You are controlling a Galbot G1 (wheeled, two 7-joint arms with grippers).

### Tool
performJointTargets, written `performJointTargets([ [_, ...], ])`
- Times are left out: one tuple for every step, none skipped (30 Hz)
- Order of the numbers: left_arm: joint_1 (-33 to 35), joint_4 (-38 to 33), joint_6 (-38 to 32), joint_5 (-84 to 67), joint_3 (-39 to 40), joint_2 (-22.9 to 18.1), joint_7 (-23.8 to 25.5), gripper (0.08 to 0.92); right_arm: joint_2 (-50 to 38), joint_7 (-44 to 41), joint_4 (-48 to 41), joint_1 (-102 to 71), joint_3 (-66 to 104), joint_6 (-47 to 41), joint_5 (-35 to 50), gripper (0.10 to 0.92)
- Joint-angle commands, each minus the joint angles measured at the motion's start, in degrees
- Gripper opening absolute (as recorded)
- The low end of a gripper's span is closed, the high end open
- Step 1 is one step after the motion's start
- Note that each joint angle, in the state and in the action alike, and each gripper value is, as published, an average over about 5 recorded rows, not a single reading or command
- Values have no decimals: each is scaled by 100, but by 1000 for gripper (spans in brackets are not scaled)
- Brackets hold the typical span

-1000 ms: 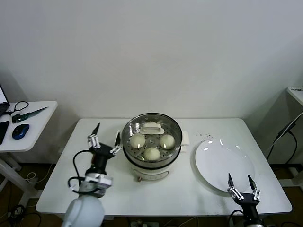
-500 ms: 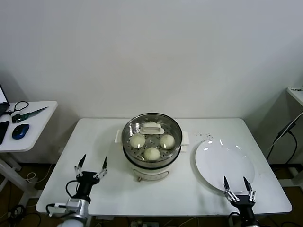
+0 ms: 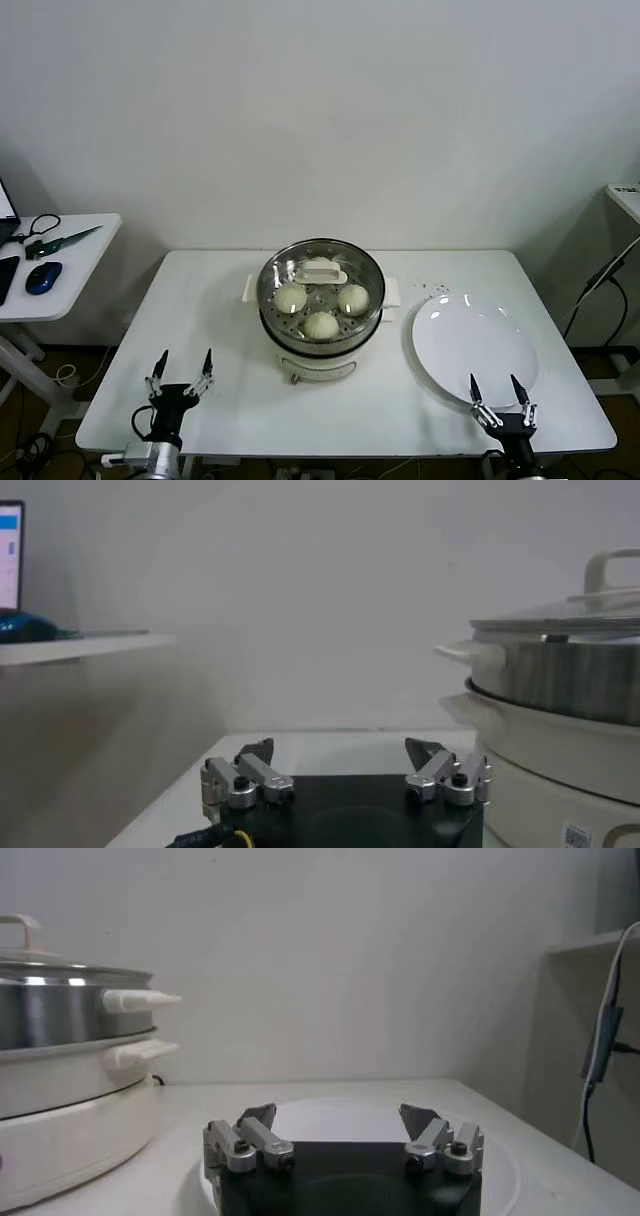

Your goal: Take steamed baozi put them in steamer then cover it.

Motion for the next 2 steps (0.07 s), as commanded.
performJointTargets([
  [75, 162, -180, -285, -40, -19, 10, 823, -32, -15, -27, -1, -8, 10, 0, 823],
  [75, 161, -180, -286, -40, -19, 10, 823, -38, -16, -28, -1, -8, 12, 3, 823],
])
